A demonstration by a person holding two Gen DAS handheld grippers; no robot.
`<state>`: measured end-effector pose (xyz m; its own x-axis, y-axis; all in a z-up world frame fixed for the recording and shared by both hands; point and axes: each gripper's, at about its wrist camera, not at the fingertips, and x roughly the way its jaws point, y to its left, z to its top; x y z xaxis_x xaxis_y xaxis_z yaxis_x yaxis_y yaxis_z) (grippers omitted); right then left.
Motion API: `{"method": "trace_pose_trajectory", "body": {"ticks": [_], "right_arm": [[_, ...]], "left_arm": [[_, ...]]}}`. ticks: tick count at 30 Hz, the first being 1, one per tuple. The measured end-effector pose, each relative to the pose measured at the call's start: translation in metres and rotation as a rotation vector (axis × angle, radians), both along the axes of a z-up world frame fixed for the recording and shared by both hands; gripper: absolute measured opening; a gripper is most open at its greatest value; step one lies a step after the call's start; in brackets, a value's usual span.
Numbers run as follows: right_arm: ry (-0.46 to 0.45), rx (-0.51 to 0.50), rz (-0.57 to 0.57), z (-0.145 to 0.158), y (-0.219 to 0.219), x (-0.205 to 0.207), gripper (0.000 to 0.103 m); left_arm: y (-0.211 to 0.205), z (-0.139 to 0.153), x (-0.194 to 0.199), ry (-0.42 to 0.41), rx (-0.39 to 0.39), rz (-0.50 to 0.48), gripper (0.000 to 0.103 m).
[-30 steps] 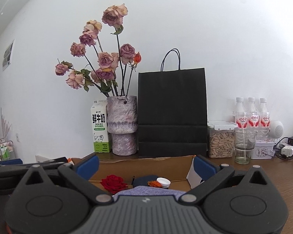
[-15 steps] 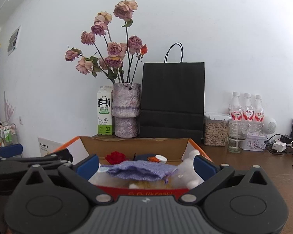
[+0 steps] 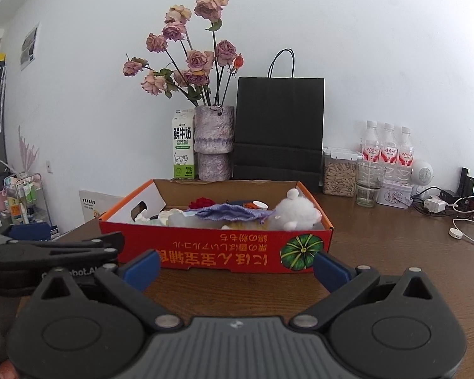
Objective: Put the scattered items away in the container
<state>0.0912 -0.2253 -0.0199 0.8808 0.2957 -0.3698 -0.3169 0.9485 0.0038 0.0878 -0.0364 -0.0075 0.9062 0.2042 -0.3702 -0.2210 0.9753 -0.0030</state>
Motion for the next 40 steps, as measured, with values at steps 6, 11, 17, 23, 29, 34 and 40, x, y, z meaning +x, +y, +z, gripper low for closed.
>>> {"method": "trace_pose_trajectory", "body": {"ticks": [6, 11, 17, 23, 29, 34, 40], "right_arm": [[0.043, -0.044, -0.020, -0.006, -0.003, -0.027, 0.103], [0.053, -0.044, -0.030, -0.004, -0.008, -0.042, 0.103], [0.054, -0.040, -0.024, -0.001, -0.009, -0.048, 0.103], [0.070, -0.037, -0.023, -0.002, -0.007, -0.044, 0.103], [0.077, -0.039, -0.022, -0.004, -0.007, -0.042, 0.103], [0.082, -0.038, -0.023, -0.005, -0.006, -0.041, 0.103], [0.085, -0.035, -0.022, -0.007, -0.007, -0.040, 0.103]], "left_arm": [[-0.009, -0.008, -0.023, 0.092, 0.028, 0.005, 0.103], [-0.015, -0.006, -0.037, 0.114, 0.050, -0.003, 0.103], [-0.016, 0.000, -0.046, 0.103, 0.058, 0.006, 0.103], [-0.015, -0.002, -0.043, 0.113, 0.057, 0.008, 0.103], [-0.015, -0.004, -0.042, 0.120, 0.056, 0.009, 0.103], [-0.015, -0.005, -0.042, 0.125, 0.058, 0.010, 0.103], [-0.017, -0.005, -0.046, 0.100, 0.069, 0.026, 0.103]]}}
